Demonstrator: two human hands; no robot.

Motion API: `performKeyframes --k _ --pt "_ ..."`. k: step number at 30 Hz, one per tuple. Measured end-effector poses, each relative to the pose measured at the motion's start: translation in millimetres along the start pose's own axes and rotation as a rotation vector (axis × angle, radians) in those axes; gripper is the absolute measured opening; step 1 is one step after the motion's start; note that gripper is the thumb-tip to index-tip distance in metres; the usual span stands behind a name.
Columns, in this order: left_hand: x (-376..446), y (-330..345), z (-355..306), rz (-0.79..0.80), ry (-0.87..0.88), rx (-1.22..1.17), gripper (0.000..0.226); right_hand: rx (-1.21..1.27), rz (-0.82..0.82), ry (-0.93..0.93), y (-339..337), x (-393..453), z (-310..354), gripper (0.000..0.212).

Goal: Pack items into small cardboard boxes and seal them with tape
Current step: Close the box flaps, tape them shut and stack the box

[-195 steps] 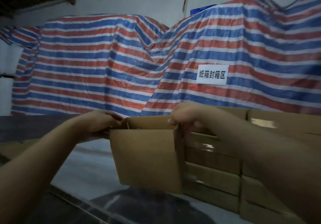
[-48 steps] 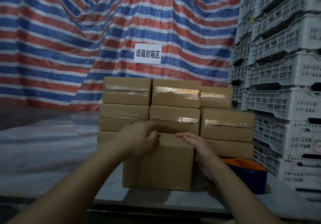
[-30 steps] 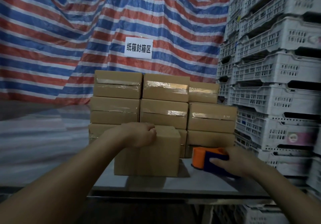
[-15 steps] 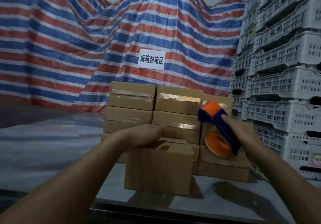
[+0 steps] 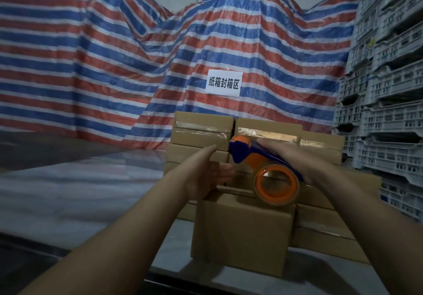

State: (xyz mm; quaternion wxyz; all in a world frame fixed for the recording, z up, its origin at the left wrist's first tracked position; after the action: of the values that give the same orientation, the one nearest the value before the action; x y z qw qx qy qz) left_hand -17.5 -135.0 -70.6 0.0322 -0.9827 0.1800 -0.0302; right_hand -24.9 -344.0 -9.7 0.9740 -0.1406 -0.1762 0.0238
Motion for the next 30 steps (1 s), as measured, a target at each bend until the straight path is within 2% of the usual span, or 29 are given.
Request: performKeyframes --k 3,6,10,18,23,27,30 --pt "-2 2 -4 -0.013 -0.014 -0.008 0.044 0.021 0.006 0.01 -1 -1 -1 0.044" --pt "-1 6 -8 0.016 -0.027 -0.004 0.039 0.028 0.011 0.005 -2 -2 -2 0.044" --pt "4 9 -13 -0.021 -0.009 -0.054 0.025 -0.008 0.016 0.001 -1 0 0 0.05" --pt "2 5 -13 -0.028 -0.03 -0.253 0.023 -0.044 0.014 0.068 0 4 4 0.055" --pt "-1 2 -13 -0.022 -0.023 -0.117 0.017 -0.17 0.068 0.15 -5 7 13 0.054" --pt "-1 7 -11 -0.119 -0.022 0.094 0.02 -0.369 0.117 0.155 -4 9 20 0.056" --pt "-2 8 -9 -0.174 -0.016 0.115 0.022 -0.472 0.097 0.169 1 12 26 0.056"
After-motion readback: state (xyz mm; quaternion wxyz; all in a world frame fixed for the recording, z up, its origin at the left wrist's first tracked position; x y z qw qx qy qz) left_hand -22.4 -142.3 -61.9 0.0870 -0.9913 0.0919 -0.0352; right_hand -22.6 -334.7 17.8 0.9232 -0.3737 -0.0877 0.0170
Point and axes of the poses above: each hand's wrist, its own x-axis towards the middle knuckle, its own y-axis out of the palm, z = x × y, the point moved 3 cm from there along x, towards the middle knuckle, and after that the axes turned 15 degrees about x, right-handed, at the moved point
